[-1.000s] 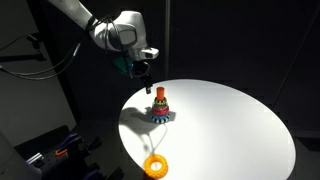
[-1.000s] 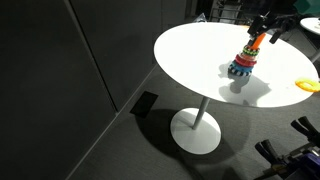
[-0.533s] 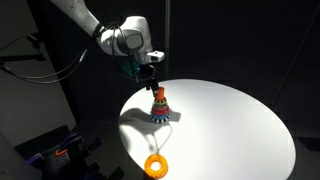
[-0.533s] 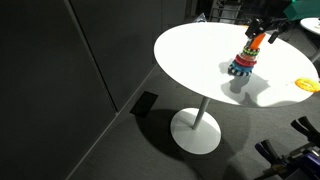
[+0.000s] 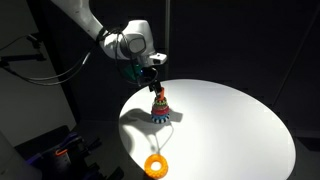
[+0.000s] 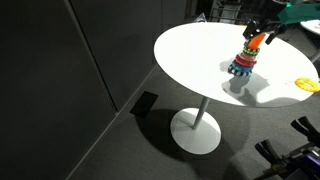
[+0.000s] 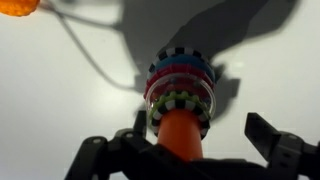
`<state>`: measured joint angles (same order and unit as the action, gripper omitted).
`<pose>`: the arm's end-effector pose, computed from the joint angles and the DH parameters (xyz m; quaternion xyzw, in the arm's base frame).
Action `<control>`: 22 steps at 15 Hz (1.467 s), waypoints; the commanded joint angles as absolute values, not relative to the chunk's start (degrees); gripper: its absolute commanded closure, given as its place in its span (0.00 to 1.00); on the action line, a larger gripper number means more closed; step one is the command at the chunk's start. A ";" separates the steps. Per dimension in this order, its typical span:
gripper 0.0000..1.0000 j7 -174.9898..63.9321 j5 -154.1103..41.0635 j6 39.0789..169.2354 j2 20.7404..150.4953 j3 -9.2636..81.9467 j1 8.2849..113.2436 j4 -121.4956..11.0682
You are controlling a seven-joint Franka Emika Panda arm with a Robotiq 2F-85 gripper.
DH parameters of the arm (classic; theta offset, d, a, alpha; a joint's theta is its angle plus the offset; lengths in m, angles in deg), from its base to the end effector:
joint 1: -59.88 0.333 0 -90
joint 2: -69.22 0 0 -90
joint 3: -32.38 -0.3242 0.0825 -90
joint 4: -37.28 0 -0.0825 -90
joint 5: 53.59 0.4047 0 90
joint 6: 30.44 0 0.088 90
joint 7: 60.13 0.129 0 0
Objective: Remove the green circle then put the orange circle on the orange object
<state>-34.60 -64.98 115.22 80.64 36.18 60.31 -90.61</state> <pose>0.5722 -0.0339 0.2631 0.9815 -0.1706 0.0667 0.0551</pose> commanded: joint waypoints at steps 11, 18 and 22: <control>0.00 -30.88 -68.42 119.95 82.42 40.06 63.13 -90.85; 0.00 -29.50 -70.37 120.23 83.02 41.04 63.76 -91.54; 0.00 -28.82 -70.55 120.36 83.45 41.33 63.95 -91.69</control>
